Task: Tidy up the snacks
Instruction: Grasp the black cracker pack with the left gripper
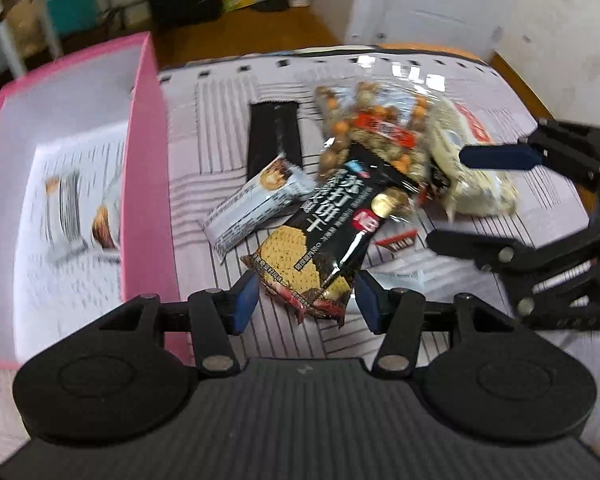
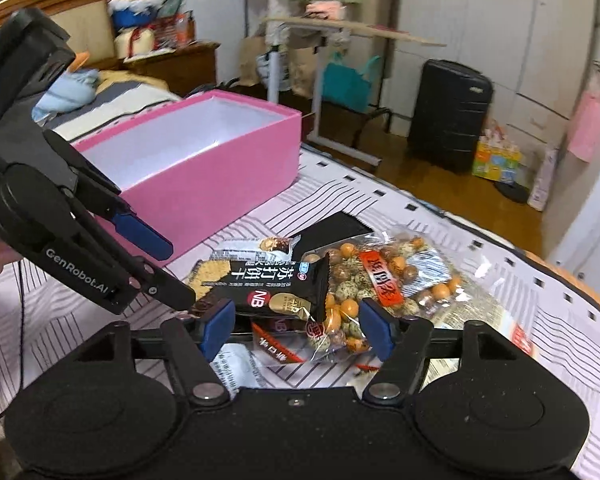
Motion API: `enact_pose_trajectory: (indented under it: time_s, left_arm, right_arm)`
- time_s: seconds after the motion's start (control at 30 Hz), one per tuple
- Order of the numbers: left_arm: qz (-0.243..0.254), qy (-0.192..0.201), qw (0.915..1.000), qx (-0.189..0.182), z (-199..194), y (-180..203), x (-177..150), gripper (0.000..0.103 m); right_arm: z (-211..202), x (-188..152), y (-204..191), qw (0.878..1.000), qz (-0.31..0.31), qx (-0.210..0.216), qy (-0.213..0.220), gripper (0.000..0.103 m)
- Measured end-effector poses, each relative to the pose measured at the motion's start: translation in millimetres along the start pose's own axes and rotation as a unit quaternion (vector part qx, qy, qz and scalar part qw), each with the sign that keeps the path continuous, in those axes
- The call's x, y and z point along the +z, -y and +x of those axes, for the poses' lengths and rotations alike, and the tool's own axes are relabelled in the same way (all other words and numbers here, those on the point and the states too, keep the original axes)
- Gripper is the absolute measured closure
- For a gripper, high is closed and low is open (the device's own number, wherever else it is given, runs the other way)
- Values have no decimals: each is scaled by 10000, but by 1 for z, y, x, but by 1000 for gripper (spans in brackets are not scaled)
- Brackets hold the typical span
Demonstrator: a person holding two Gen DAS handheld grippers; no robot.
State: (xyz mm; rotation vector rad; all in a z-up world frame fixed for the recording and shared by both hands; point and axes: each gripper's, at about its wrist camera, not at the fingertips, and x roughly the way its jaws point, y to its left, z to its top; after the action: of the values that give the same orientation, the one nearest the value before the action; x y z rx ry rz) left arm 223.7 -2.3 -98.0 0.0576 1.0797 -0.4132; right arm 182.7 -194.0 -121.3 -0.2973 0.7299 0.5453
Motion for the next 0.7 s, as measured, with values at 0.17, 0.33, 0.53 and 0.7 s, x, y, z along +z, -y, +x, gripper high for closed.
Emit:
enact_pose_trajectory:
  time_s: [0.17,0.33,0.53,0.7]
  left_arm:
    - [-969,58,9952,-82,11,-17,1,48]
    - [-1584,183,9870,-207,20,-26,1,44]
    - [-2037,98,9788,-186,36,-31,-7,41]
    - [-2449,156,9685,-412,41,-42,-16,43]
  right_arm:
    - [31,4,3,9995,-227,128,-179,15]
    - [42,9,9,9991,-54,395,-153,15]
    - [50,7,-3,9992,-108,299,-225,15]
    - [52,-1,-7,9998,-104,115,-133,15]
